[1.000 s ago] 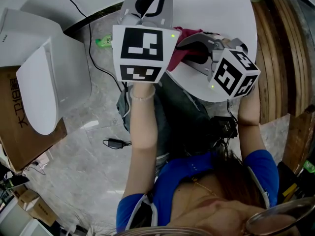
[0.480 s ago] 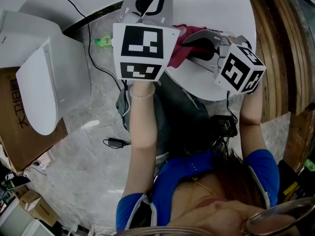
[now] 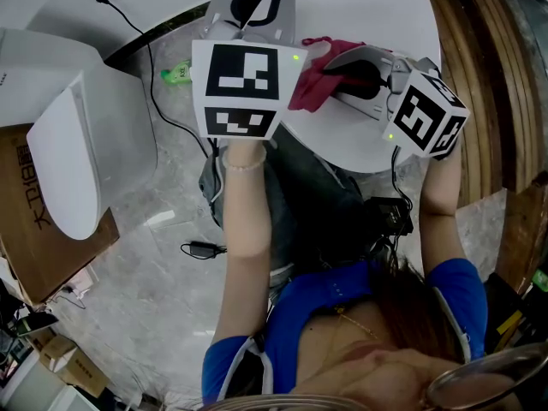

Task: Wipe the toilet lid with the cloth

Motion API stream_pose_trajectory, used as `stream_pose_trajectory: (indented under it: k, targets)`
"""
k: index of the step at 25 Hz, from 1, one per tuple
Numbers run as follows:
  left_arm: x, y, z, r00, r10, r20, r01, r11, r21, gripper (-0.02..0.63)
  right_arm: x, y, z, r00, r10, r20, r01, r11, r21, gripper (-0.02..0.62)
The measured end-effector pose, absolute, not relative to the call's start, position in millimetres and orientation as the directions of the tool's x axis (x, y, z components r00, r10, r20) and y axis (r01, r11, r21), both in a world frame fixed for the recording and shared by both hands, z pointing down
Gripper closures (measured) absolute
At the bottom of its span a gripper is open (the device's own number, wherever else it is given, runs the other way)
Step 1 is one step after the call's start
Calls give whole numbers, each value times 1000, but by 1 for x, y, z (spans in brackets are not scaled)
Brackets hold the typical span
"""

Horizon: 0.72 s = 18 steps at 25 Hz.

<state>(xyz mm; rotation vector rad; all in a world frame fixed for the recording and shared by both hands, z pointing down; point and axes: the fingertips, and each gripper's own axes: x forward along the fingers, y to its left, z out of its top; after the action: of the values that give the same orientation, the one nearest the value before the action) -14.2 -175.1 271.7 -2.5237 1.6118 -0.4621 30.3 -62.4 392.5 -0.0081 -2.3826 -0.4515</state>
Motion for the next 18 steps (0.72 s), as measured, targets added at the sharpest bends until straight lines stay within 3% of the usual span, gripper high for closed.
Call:
stream_pose_trajectory:
  k: [18]
  targets:
    - [-14, -178, 275, 387, -900, 203, -865, -430, -257, 603, 53, -75, 392, -769, -150, 622, 62, 950, 305, 525]
